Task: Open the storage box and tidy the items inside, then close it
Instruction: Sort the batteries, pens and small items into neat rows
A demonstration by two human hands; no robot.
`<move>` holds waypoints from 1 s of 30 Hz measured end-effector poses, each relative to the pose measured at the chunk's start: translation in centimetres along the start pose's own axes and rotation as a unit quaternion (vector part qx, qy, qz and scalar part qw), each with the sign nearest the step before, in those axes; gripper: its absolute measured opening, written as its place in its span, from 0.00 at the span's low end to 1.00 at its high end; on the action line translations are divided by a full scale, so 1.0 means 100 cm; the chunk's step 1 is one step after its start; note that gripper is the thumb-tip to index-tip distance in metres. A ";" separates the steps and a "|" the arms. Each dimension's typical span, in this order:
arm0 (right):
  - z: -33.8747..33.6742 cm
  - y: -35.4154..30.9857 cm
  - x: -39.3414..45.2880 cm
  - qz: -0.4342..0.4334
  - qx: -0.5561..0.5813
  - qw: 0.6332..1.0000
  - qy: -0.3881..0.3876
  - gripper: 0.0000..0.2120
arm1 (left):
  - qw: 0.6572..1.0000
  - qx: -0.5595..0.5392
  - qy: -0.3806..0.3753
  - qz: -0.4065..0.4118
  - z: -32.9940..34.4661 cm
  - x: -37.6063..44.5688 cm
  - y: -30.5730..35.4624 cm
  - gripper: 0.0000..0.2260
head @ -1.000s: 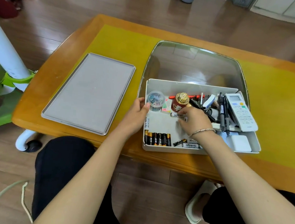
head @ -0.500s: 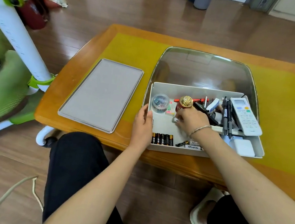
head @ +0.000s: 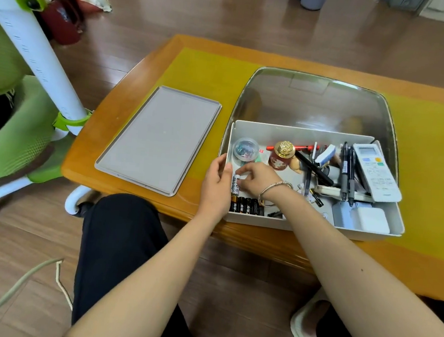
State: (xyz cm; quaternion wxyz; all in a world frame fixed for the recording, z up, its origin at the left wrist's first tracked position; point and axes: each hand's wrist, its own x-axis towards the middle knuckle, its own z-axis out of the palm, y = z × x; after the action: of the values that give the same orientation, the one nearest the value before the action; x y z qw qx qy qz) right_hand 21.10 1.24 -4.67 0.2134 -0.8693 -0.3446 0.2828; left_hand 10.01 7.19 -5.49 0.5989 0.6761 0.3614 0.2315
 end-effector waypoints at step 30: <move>-0.017 0.035 -0.010 0.133 -0.122 0.978 0.104 0.22 | 0.999 -0.042 -0.011 -0.024 0.001 0.003 -0.006 0.14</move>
State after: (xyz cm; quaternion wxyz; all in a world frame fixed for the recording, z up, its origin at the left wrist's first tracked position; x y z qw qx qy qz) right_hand 23.23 -2.18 -5.08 0.1011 -0.9514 -0.2340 0.1730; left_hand 10.15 7.42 -6.18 0.6364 0.6439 0.3605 0.2246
